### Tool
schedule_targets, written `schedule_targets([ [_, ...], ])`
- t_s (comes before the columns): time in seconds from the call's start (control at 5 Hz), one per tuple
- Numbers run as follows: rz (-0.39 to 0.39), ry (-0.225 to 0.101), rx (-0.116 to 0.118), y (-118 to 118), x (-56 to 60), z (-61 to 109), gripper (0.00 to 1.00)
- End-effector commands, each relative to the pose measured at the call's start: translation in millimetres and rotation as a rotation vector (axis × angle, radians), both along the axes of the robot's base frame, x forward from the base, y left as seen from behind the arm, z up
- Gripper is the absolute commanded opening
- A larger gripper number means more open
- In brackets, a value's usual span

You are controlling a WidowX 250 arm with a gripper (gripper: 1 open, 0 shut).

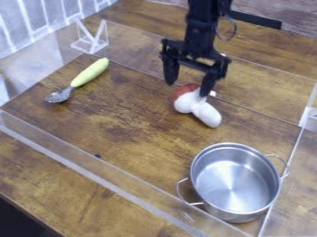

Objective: Remove the mushroom from the silver pot and put it on the table

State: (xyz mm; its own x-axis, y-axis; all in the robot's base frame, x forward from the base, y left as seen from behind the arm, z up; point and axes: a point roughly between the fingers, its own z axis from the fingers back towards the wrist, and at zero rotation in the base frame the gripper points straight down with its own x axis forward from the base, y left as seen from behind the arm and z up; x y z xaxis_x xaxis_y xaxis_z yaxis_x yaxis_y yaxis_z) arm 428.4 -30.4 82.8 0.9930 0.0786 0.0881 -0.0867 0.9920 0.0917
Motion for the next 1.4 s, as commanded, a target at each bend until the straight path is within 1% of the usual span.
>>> schedule_targets([
  [0.0,-0.001,-0.131,-0.007,21,3.4,62.5,1.0],
  [0.2,-0.024,-0.141,-0.009,25,4.2,68.0,1.0],
  [0.6,-0.087,-0.084,-0.015,40,13.5,27.6,1.0],
  [0.8,-0.13,-0.097,-0.017,50,16.3,25.1,1.0],
  [1.2,-0.075,-0.073,-0.019,60,19.3,11.6,1.0],
])
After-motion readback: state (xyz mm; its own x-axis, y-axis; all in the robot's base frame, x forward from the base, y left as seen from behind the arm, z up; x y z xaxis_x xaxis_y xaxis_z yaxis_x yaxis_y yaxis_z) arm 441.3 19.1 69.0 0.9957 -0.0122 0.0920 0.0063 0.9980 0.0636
